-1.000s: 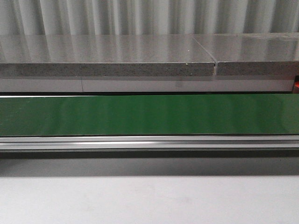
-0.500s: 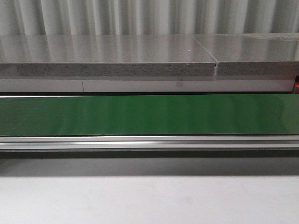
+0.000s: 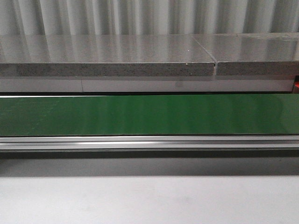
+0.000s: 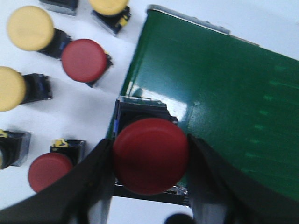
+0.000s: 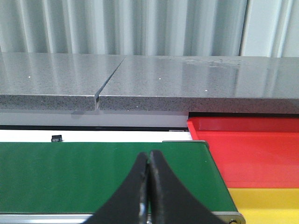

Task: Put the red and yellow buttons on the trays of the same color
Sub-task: 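Lift the red button onto the green belt and open the left gripper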

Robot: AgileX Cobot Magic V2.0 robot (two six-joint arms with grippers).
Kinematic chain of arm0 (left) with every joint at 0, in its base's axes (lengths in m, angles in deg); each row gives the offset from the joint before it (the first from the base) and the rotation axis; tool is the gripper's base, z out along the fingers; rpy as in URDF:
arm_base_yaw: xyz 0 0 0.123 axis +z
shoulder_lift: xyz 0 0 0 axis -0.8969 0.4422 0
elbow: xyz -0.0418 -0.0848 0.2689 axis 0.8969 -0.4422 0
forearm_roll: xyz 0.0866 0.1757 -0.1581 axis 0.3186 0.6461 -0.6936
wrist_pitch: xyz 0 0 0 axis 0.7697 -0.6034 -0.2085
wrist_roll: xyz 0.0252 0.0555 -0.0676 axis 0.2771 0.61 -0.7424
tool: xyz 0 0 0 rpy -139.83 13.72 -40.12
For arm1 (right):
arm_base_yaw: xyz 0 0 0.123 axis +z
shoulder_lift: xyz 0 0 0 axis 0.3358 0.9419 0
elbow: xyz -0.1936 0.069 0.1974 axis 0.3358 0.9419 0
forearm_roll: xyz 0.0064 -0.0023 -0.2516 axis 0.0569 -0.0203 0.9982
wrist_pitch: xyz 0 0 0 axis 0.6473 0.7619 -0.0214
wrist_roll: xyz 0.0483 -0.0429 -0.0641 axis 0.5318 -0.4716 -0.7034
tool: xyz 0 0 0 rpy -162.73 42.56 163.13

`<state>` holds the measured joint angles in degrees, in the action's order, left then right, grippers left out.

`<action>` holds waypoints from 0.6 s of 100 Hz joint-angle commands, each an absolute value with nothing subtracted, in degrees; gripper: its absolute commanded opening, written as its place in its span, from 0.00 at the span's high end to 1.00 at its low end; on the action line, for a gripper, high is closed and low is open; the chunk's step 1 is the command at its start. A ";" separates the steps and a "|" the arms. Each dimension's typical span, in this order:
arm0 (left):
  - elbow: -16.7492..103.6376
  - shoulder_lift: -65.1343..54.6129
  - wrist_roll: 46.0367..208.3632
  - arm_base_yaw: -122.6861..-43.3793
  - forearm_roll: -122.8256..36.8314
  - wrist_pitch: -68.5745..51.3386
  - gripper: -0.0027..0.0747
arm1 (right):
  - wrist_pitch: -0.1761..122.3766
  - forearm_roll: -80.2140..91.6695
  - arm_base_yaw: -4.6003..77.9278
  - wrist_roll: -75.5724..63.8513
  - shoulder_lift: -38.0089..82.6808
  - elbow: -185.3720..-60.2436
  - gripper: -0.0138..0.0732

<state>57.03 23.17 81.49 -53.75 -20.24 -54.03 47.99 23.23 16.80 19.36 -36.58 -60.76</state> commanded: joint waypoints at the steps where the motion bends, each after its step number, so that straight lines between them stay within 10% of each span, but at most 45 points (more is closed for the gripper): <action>1: 58.52 20.83 81.08 -55.80 -21.04 -52.33 0.77 | 43.19 23.43 16.71 18.83 -37.79 -61.86 0.91; 60: 58.52 24.74 81.08 -56.69 -22.20 -51.93 0.71 | 43.19 23.43 16.71 18.83 -37.79 -61.86 0.91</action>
